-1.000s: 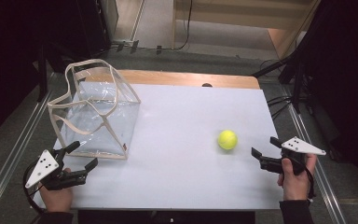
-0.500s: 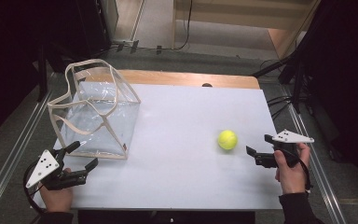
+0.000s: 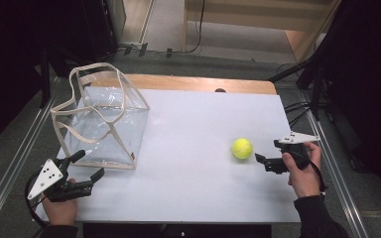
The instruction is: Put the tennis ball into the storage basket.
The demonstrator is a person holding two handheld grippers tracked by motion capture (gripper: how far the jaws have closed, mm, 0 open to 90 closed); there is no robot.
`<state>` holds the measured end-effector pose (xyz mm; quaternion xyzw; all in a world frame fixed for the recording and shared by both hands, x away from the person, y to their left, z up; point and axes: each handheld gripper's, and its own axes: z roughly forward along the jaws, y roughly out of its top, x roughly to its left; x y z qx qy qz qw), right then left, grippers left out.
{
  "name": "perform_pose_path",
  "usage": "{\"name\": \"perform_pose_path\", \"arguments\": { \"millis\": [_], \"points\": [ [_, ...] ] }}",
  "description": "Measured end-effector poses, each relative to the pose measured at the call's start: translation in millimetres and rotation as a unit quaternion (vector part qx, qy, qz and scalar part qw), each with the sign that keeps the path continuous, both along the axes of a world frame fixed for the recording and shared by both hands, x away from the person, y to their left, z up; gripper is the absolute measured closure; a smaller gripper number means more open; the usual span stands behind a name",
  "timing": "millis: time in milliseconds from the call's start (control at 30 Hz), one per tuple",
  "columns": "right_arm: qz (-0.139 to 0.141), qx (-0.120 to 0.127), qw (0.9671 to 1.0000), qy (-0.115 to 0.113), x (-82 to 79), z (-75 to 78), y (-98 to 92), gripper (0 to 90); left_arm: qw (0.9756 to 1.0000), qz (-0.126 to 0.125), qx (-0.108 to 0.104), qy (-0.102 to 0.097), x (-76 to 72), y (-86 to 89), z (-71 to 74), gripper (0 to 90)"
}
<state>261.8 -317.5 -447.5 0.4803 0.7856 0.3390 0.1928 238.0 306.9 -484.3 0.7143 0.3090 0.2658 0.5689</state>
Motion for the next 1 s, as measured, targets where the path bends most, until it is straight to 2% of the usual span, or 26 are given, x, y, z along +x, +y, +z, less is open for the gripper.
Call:
{"name": "perform_pose_path", "arguments": {
  "millis": [333,600,667,867,967,1000],
  "points": [
    [0.015,-0.018,0.9996,0.014,11.3,4.1,7.5,9.3,1.0,0.0,0.003,0.001,0.1,-0.2,0.1,12.8],
    [0.036,-0.027,0.9984,0.035,19.5,5.7,11.5,9.4,1.0,-0.001,0.005,0.001,0.3,0.0,0.2,12.8],
    [0.037,-0.026,0.9978,0.049,21.6,4.9,13.2,9.4,1.0,0.0,0.004,0.001,0.2,-0.2,0.1,12.9],
    [0.033,-0.037,0.9969,0.061,31.4,2.3,16.1,9.3,1.0,0.0,0.005,0.001,0.2,-0.2,0.1,12.8],
    [0.028,-0.04,0.9963,0.07,35.3,2.5,18.9,1.0,1.0,0.0,0.006,0.001,0.1,-0.1,0.3,12.8],
    [0.03,-0.04,0.996,0.074,36.6,2.5,19.9,1.0,1.0,0.0,0.005,0.001,0.2,-0.2,0.2,12.8]
  ]
}}
